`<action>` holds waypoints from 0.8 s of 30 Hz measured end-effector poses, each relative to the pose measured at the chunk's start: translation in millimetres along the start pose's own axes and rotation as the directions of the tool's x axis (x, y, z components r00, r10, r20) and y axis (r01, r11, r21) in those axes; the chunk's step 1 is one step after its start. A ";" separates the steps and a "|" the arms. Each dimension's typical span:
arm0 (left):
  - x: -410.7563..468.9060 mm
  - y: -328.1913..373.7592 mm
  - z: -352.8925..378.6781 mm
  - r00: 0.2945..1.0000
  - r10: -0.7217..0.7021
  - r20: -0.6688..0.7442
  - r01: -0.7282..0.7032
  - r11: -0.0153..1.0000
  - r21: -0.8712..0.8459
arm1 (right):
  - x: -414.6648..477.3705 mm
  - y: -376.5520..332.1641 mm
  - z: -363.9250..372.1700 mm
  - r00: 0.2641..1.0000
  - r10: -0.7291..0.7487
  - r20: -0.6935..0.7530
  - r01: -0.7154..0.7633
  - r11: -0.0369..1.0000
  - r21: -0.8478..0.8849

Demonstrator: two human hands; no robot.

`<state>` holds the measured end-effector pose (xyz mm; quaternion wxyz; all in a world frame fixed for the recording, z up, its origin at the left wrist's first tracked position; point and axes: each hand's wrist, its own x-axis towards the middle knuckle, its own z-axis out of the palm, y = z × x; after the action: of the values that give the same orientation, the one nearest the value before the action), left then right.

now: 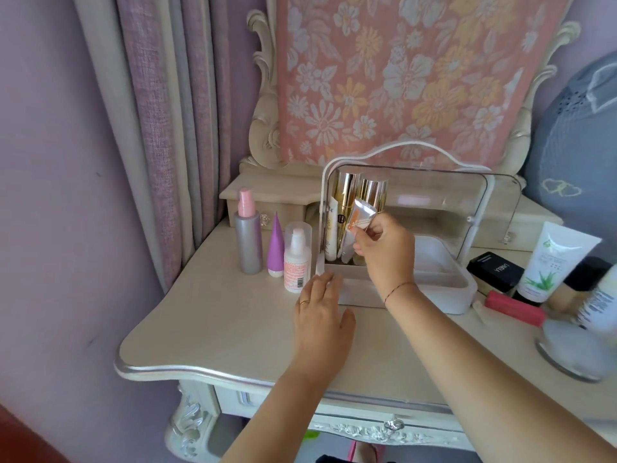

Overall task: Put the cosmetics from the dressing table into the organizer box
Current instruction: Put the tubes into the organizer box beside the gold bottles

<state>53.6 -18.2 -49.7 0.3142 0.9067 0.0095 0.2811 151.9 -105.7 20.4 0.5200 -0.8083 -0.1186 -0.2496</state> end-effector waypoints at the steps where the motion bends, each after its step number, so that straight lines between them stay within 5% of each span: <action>1: 0.0 -0.4 0.1 1.000 0.001 0.000 -0.001 1.000 0.000 | -1.4 0.6 2.3 1.000 0.005 -0.002 -0.005 1.000 -0.001; 17: -0.9 -3.6 2.3 0.999 0.033 -0.024 -0.033 0.999 0.011 | -17.4 15.5 0.9 0.997 0.077 -0.023 -0.078 0.997 -0.021; 21: -1.2 -4.2 2.5 0.999 0.033 -0.020 -0.033 0.999 0.013 | -13.6 23.2 -12.2 0.988 0.118 -0.096 -0.133 0.977 -0.168; 24: -1.2 -3.5 2.6 0.999 0.037 -0.021 -0.036 0.999 0.019 | -5.4 28.1 -16.3 0.976 0.208 0.063 -0.184 0.947 -0.264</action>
<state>54.5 -17.0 -54.0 0.3004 0.9066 -0.0011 0.2963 155.5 -132.0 1.0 0.4272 -0.8870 -0.0275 -0.1734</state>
